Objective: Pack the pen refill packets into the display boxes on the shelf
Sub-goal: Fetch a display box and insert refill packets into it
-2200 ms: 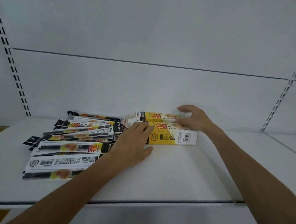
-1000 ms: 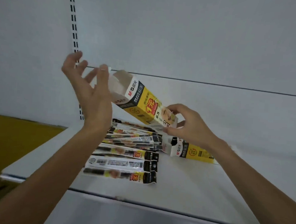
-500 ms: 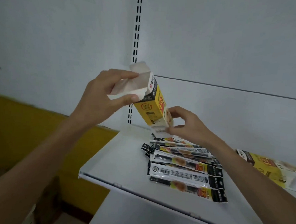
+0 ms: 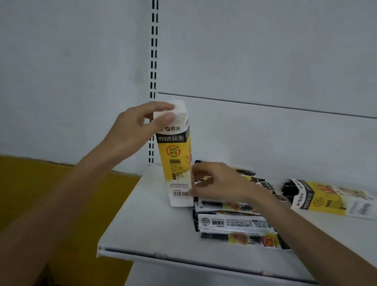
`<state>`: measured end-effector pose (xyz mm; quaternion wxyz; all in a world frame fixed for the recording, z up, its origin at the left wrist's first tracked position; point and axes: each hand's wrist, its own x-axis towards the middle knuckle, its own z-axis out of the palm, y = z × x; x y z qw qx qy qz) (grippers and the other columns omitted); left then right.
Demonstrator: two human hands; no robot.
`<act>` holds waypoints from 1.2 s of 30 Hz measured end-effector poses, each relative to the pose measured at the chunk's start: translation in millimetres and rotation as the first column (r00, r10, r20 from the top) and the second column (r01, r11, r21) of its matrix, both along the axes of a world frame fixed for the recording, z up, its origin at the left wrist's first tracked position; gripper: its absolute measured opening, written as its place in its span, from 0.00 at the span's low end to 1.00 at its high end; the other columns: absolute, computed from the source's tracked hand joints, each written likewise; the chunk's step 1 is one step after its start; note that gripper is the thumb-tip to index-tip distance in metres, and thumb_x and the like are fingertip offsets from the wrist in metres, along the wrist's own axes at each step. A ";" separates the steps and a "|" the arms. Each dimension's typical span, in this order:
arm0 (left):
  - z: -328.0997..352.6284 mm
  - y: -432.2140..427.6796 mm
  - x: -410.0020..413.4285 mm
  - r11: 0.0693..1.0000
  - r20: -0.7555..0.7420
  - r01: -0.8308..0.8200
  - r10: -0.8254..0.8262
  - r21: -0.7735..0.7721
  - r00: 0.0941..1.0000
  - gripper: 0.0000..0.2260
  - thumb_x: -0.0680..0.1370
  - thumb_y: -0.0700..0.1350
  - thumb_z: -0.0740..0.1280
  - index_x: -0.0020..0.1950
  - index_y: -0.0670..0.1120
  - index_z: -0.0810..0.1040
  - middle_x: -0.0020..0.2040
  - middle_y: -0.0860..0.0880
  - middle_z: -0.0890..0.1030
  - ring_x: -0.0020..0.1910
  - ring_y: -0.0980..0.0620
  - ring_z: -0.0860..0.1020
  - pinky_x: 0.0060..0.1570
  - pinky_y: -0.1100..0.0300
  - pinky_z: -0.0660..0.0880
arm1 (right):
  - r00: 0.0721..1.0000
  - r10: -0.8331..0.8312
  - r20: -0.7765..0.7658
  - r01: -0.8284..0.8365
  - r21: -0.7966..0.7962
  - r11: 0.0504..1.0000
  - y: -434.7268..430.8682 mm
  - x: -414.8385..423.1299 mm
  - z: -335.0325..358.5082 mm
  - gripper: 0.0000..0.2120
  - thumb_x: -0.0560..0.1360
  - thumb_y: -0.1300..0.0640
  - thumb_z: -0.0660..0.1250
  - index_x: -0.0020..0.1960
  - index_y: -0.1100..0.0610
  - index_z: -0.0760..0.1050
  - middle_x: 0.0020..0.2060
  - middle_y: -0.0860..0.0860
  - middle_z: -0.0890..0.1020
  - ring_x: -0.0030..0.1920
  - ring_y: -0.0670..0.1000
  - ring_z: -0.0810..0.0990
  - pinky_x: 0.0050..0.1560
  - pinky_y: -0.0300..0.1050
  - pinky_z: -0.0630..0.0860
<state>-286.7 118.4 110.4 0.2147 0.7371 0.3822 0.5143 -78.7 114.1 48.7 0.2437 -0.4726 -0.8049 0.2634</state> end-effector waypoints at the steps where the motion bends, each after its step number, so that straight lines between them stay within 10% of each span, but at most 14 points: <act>1: -1.8 3.7 1.9 0.999 0.020 0.018 -0.017 -0.038 1.000 0.12 0.77 0.56 0.55 0.54 0.58 0.76 0.52 0.60 0.75 0.54 0.55 0.73 0.53 0.61 0.67 | 1.000 -0.012 -0.003 0.012 -0.003 1.000 -1.4 3.4 -2.1 0.18 0.70 0.58 0.72 0.59 0.53 0.76 0.54 0.44 0.81 0.52 0.40 0.80 0.56 0.38 0.77; 16: -16.6 21.0 19.1 0.930 0.263 0.269 -0.203 -0.250 0.943 0.19 0.81 0.52 0.48 0.45 0.53 0.79 0.32 0.55 0.82 0.34 0.61 0.78 0.35 0.68 0.72 | 0.964 -0.258 0.067 0.250 0.111 0.962 -7.9 47.0 8.0 0.15 0.73 0.60 0.69 0.59 0.52 0.76 0.53 0.44 0.78 0.55 0.42 0.76 0.56 0.36 0.75; 21: -14.2 22.0 16.8 0.951 0.202 0.230 -0.189 -0.208 0.961 0.15 0.79 0.46 0.56 0.37 0.56 0.77 0.29 0.57 0.80 0.41 0.54 0.77 0.41 0.63 0.72 | 0.860 -0.253 0.443 0.235 0.095 0.967 -6.1 74.3 4.3 0.14 0.73 0.58 0.68 0.58 0.51 0.77 0.58 0.47 0.78 0.55 0.41 0.73 0.50 0.27 0.67; 31: -20.0 10.8 3.5 0.959 -0.110 0.281 -0.275 0.044 0.955 0.20 0.61 0.64 0.65 0.50 0.60 0.72 0.45 0.59 0.78 0.44 0.65 0.77 0.37 0.72 0.74 | 0.895 -0.353 0.274 0.299 0.220 0.929 5.5 70.5 3.7 0.09 0.76 0.59 0.63 0.55 0.54 0.73 0.45 0.46 0.75 0.49 0.49 0.75 0.44 0.32 0.69; 36: -26.1 11.0 2.8 0.960 -0.116 0.272 -0.264 0.061 0.957 0.23 0.58 0.64 0.69 0.50 0.59 0.73 0.47 0.59 0.78 0.48 0.60 0.77 0.40 0.67 0.77 | 0.823 -0.235 0.517 0.269 0.008 0.963 6.2 64.5 3.6 0.19 0.70 0.52 0.72 0.59 0.53 0.73 0.50 0.49 0.75 0.51 0.50 0.74 0.51 0.43 0.71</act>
